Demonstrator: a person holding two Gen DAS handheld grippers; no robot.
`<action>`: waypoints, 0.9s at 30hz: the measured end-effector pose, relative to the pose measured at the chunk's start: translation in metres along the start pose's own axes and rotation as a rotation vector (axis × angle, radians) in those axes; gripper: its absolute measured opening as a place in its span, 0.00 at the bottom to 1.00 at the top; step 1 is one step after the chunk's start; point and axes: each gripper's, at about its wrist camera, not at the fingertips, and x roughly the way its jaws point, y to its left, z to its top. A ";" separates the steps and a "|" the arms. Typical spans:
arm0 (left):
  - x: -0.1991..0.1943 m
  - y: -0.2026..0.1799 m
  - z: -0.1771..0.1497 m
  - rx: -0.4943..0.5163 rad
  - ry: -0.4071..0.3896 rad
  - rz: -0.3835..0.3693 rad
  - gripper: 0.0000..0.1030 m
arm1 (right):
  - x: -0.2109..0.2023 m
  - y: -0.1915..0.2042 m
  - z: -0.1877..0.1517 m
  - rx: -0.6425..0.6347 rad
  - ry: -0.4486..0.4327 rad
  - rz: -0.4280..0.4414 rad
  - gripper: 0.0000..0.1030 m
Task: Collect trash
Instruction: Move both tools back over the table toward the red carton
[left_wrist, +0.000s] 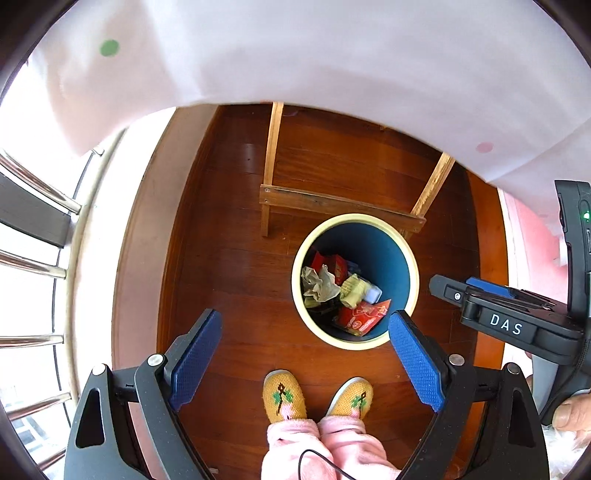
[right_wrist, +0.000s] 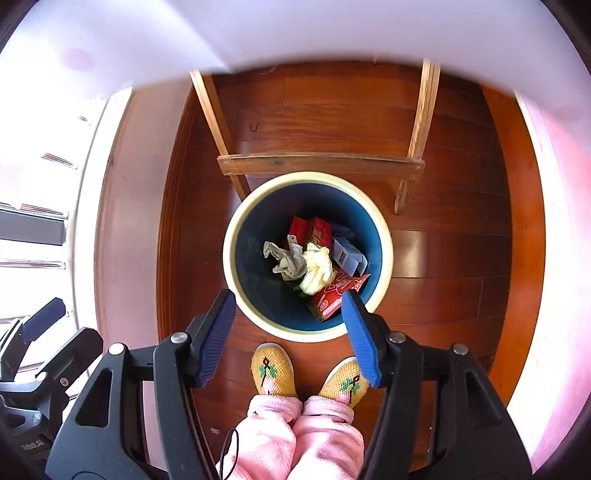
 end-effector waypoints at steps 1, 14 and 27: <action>-0.009 0.000 0.000 -0.001 -0.004 0.001 0.90 | -0.009 0.003 0.000 -0.001 -0.001 -0.002 0.55; -0.174 -0.018 0.013 0.100 -0.108 -0.017 0.90 | -0.169 0.036 -0.035 -0.084 -0.010 0.013 0.55; -0.297 -0.037 0.071 0.253 -0.257 -0.037 0.90 | -0.320 0.061 -0.027 -0.087 -0.232 0.010 0.55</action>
